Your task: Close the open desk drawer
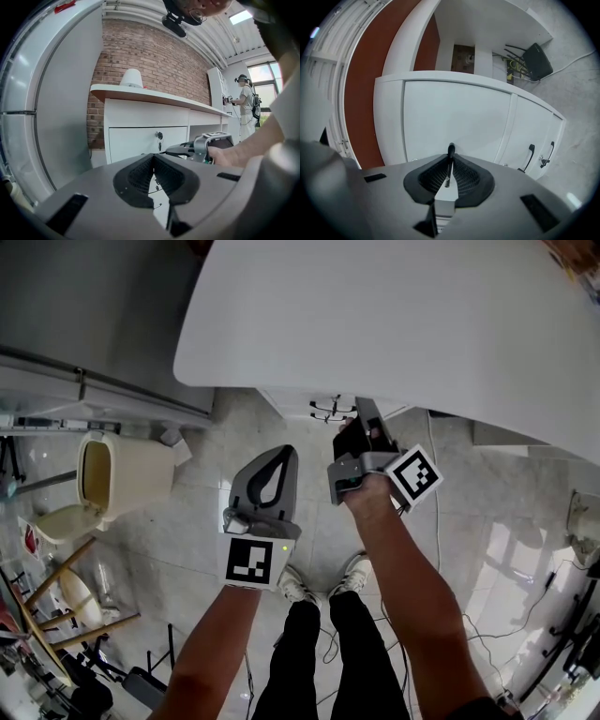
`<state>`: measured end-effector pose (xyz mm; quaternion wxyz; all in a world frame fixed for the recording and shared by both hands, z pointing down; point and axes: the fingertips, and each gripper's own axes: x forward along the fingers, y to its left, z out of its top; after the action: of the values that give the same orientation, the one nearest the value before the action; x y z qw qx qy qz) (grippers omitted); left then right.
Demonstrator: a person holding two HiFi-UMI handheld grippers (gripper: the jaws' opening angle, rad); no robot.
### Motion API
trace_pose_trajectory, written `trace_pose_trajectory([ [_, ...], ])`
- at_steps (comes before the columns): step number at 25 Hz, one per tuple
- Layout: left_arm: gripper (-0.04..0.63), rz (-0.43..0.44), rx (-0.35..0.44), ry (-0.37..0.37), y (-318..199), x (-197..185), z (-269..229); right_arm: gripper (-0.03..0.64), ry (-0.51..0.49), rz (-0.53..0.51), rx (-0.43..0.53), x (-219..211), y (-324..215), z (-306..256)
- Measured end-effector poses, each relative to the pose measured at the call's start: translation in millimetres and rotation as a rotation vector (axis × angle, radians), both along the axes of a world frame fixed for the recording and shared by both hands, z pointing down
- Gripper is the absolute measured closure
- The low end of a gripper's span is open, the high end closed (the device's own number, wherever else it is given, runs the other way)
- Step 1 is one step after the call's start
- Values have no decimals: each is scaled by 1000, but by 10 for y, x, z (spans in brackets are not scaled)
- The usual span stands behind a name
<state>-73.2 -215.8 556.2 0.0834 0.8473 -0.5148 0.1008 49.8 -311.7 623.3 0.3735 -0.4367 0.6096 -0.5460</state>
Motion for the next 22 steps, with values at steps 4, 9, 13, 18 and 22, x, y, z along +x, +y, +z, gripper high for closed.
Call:
trace_pose_trajectory([
  [4, 588, 1, 1, 2, 43, 20, -6, 574, 6, -10, 5, -11, -2, 4],
  [9, 588, 34, 7, -28, 88, 93, 50, 574, 40, -3, -1, 2, 18, 33],
  [13, 588, 44, 8, -32, 161, 97, 55, 575, 89, -18, -8, -33, 87, -16],
  [18, 588, 30, -1, -14, 306, 81, 1, 575, 98, -26, 24, -99, 313, -263],
  [22, 588, -4, -17, 35, 418, 2, -104, 575, 298, -93, 127, -134, 584, -630],
])
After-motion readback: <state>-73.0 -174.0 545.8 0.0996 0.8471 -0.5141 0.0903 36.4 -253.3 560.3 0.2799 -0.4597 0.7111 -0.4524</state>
